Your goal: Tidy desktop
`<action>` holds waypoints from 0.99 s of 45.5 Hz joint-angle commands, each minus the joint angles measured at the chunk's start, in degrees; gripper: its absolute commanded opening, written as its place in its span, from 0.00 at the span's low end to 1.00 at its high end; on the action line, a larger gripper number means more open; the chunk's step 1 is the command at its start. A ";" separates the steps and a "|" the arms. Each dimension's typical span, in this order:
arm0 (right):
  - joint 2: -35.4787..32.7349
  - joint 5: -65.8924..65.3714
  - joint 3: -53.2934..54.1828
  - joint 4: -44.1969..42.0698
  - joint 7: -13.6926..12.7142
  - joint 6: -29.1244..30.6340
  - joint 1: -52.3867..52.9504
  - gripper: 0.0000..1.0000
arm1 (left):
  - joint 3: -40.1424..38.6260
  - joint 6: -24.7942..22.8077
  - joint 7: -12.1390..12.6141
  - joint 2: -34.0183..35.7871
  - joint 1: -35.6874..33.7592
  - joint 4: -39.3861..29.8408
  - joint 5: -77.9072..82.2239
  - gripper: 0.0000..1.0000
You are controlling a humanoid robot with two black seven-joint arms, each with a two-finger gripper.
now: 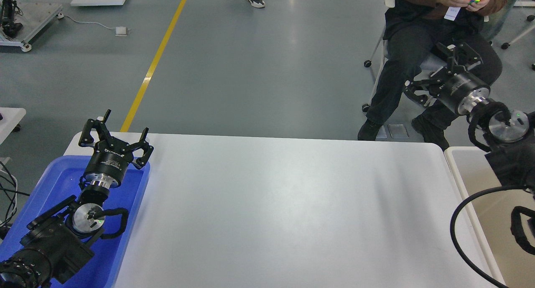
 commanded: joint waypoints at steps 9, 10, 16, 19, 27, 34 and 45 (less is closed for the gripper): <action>14.96 0.07 7.26 2.57 0.47 2.00 -4.36 1.00 | 0.00 0.01 0.09 -0.01 0.07 -0.01 0.01 1.00; 15.49 0.07 7.26 2.57 0.47 2.00 -4.62 1.00 | 0.00 0.01 0.00 -0.01 0.08 -0.01 0.01 1.00; 16.81 0.07 7.26 2.39 0.56 2.00 -6.64 1.00 | 0.00 0.01 0.00 -0.01 -0.01 -0.01 0.01 1.00; 16.81 0.07 7.44 2.39 0.82 1.92 -7.79 1.00 | 0.00 0.01 0.00 -0.01 -0.01 -0.01 0.01 1.00; 16.81 0.07 7.79 2.13 1.35 2.00 -11.57 1.00 | 0.00 0.01 0.00 -0.01 -0.01 -0.01 0.01 1.00; 16.81 0.07 7.79 2.13 1.53 2.18 -14.38 1.00 | 0.00 -0.08 0.00 -0.01 -0.01 -0.01 0.01 1.00; 16.55 -0.02 7.79 1.86 2.84 2.18 -16.93 1.00 | 0.00 0.01 0.00 -0.01 -0.01 -0.01 0.01 1.00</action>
